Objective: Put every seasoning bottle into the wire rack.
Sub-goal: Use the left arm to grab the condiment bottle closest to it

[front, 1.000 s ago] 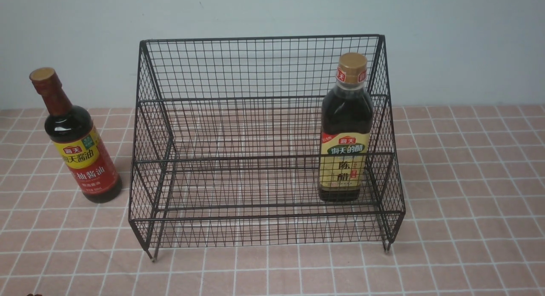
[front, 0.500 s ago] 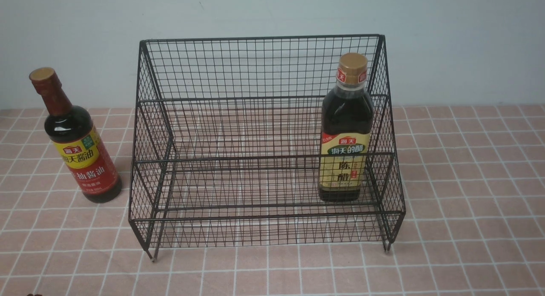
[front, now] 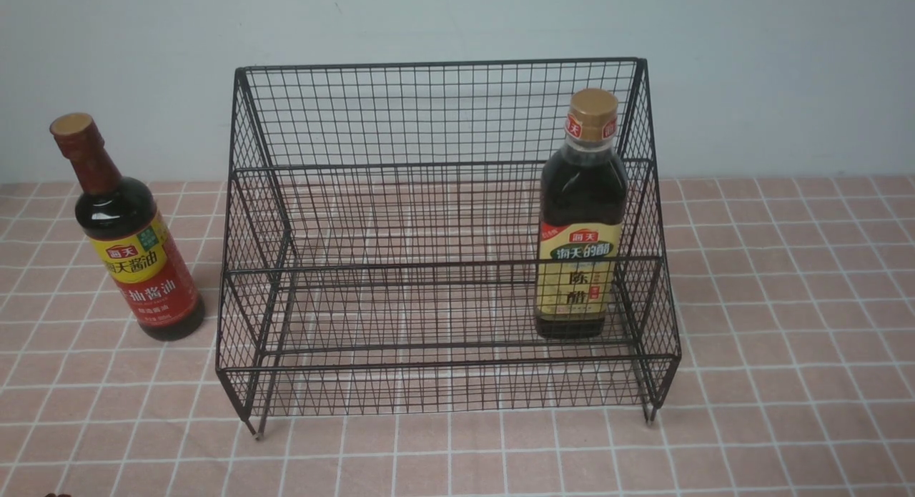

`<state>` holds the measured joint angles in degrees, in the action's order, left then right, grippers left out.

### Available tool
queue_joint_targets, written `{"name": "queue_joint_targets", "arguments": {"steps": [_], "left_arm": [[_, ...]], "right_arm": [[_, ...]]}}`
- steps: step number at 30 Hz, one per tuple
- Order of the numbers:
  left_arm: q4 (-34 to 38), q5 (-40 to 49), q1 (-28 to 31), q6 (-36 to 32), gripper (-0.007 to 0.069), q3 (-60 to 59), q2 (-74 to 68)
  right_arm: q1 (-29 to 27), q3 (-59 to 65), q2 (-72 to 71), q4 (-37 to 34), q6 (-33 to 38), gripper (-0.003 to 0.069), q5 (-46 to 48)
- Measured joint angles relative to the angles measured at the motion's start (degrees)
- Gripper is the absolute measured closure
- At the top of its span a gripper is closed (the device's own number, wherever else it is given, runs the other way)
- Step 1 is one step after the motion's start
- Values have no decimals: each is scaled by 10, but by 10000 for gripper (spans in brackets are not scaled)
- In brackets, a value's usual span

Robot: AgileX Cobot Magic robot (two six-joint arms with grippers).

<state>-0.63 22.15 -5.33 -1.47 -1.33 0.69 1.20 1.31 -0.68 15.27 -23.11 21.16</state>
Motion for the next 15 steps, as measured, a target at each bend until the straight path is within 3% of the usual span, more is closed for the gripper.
{"name": "queue_joint_targets", "arguments": {"steps": [7,15], "left_arm": [[0,0,0,0,631,0,0],[0,0,0,0,631,0,0]], "right_arm": [[0,0,0,-16,12,673,0],[-1,0,0,-145,169,673,-4]]}}
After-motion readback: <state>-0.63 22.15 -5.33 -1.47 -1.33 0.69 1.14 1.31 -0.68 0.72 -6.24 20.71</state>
